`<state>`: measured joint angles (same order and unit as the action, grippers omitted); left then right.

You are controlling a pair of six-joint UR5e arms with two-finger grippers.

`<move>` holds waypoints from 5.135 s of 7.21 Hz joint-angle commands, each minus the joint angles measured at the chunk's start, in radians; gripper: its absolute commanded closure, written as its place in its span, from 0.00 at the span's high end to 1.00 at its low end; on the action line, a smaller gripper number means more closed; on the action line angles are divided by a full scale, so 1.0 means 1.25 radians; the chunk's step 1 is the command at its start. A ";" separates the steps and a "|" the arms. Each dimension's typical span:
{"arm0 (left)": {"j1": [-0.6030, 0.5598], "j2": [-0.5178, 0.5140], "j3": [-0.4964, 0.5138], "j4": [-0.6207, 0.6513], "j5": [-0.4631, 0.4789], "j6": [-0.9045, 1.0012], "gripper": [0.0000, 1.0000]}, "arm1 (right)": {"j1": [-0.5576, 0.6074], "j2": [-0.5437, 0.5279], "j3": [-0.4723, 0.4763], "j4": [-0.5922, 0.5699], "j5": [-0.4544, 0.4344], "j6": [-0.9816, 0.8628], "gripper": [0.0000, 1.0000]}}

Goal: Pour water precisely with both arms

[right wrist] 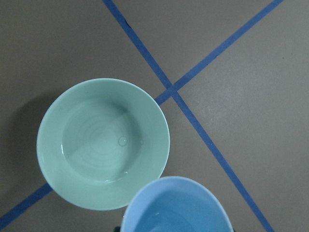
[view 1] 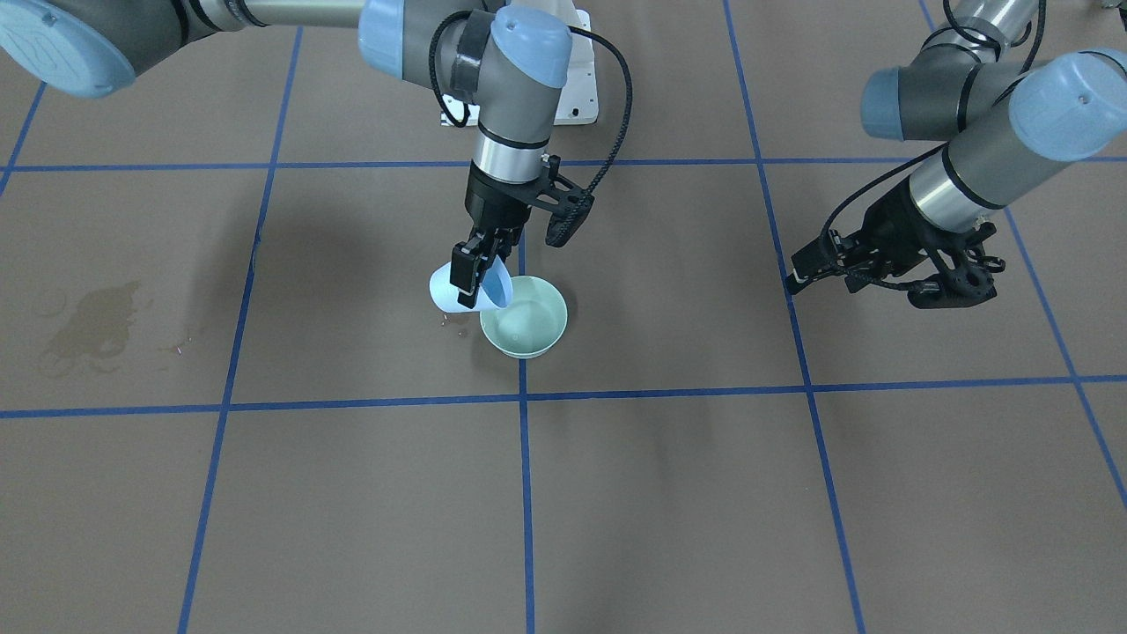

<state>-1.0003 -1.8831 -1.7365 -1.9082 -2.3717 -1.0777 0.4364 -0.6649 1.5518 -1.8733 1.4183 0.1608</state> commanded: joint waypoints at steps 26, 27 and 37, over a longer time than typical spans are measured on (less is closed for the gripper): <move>-0.037 0.038 -0.006 -0.005 -0.034 0.033 1.00 | 0.000 -0.165 0.262 -0.135 -0.140 0.227 0.00; -0.037 0.036 -0.006 -0.005 -0.034 0.033 1.00 | 0.033 -0.249 0.341 -0.050 -0.056 0.256 0.00; -0.038 0.055 -0.031 0.000 -0.034 0.033 1.00 | 0.225 -0.923 0.292 0.986 0.134 0.627 0.00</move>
<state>-1.0477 -1.8252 -1.7655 -1.9083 -2.4145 -1.0370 0.7156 -1.7244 1.9826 -0.8717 1.5774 0.9326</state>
